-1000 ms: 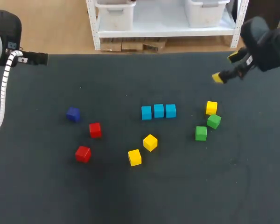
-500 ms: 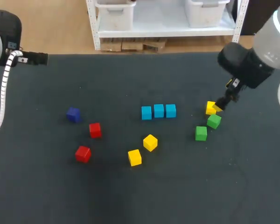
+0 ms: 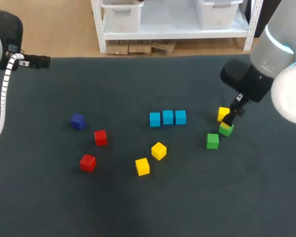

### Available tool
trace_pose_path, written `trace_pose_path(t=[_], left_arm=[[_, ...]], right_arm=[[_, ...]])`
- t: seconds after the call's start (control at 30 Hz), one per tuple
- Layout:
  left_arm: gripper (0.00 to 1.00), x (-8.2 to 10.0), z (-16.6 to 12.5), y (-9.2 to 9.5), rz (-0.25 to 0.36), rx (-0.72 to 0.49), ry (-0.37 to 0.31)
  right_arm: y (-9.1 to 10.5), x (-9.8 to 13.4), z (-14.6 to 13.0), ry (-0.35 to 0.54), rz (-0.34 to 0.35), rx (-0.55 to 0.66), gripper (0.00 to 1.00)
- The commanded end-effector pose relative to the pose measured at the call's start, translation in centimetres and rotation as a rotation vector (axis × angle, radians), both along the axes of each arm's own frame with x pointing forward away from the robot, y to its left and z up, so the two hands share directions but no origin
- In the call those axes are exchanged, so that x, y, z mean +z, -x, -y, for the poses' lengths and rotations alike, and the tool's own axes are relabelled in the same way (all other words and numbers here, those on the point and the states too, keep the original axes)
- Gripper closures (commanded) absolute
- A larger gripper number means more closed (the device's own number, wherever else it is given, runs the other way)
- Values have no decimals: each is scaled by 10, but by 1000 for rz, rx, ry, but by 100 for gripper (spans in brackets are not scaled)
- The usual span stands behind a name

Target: Place the blue cubes, place green cubes on the blue cubes, place the yellow cubes on the green cubes, then place the red cubes on the yellow cubes, and place purple cube on the red cubes.

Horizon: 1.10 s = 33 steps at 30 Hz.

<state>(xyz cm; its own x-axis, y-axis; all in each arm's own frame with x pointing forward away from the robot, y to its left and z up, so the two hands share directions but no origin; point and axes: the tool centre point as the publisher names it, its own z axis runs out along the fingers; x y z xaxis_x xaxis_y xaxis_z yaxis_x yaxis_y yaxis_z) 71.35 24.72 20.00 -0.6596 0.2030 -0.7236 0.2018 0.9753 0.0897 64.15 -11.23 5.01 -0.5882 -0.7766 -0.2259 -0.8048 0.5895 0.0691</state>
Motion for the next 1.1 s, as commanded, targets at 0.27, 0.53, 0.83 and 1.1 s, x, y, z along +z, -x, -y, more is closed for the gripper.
trace_pose_path(t=[0.27, 0.53, 0.83, 1.1], left_arm=[[0, 0, -2, -1, -3, -7, 3], [0, 0, -2, -1, -3, -7, 3], [0, 0, -2, -1, -3, -7, 3], [0, 0, -2, -1, -3, -7, 3]], right_arm=[[-3, -18, -2, 35, -101, 66, 0], [-8, -28, 3, 49, -119, 70, 0], [-19, -41, 5, 49, -125, 68, 0], [-24, -52, -1, 71, -126, 93, 0]])
